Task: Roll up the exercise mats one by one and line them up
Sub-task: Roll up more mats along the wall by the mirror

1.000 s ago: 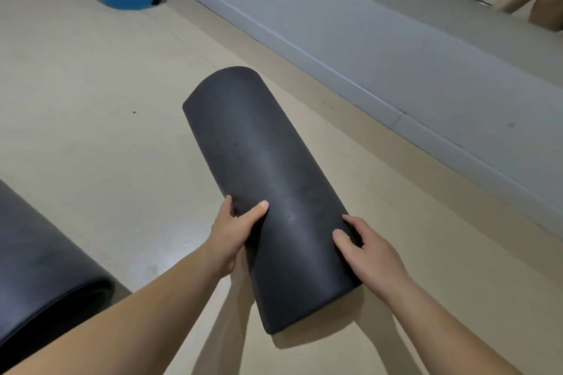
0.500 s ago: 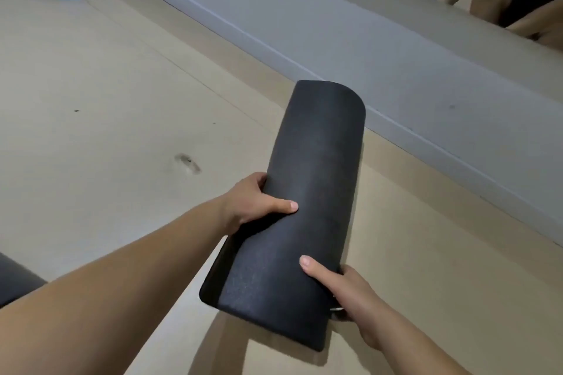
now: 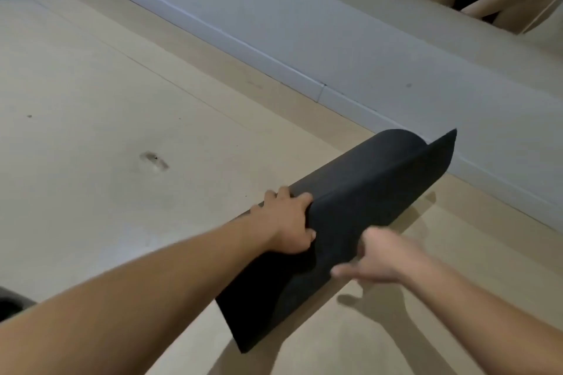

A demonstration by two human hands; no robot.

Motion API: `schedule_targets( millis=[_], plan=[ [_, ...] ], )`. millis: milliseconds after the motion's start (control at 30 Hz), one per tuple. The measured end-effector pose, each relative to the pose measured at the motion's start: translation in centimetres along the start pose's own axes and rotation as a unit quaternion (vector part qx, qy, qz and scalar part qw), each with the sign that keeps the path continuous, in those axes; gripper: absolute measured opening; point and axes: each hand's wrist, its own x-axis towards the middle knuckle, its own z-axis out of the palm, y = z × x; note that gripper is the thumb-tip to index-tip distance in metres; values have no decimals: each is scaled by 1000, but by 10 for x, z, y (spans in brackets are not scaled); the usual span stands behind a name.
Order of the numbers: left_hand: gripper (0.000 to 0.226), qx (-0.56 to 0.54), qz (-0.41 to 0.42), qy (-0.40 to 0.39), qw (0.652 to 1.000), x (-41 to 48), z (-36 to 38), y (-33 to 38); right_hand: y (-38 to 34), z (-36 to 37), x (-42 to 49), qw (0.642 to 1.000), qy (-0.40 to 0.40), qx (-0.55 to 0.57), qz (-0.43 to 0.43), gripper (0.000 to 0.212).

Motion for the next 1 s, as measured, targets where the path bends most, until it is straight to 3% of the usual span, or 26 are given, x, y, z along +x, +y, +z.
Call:
schedule_targets(
  millis=[67, 100, 167, 267, 467, 533, 600, 667, 700, 800, 1000],
  plan=[
    [51, 3, 11, 25, 1000, -16, 22, 14, 27, -32, 8, 979, 155, -123, -52, 77],
    [47, 4, 25, 23, 999, -23, 30, 22, 38, -41, 12, 965, 182, -161, -100, 84],
    [41, 10, 42, -6, 999, -30, 42, 37, 54, -43, 18, 951, 135, -219, -172, 107],
    [38, 5, 35, -20, 999, -33, 54, 50, 64, -24, 24, 936, 57, -259, -230, 122],
    [17, -12, 69, -30, 997, -47, 82, 58, 44, -5, 54, 885, 18, -328, -329, 161],
    [36, -11, 76, 1, 997, -46, 87, 58, 38, 0, 62, 883, 8, -327, -337, 168],
    [86, 37, 32, 55, 997, -37, 85, 46, 32, 0, 66, 882, 19, -321, -345, 168],
    [141, 63, -60, 36, 996, -31, 80, 27, 27, -3, 67, 878, 29, -324, -351, 165],
    [154, 52, -98, 11, 994, -30, 78, 20, 26, -3, 67, 878, 27, -325, -351, 164],
    [159, 32, -129, -31, 991, -24, 83, 13, 27, 1, 67, 877, 35, -322, -354, 162],
    [153, 103, -95, -3, 990, -26, 103, 29, 32, 8, 71, 849, 47, -380, -364, 161]
  ],
)
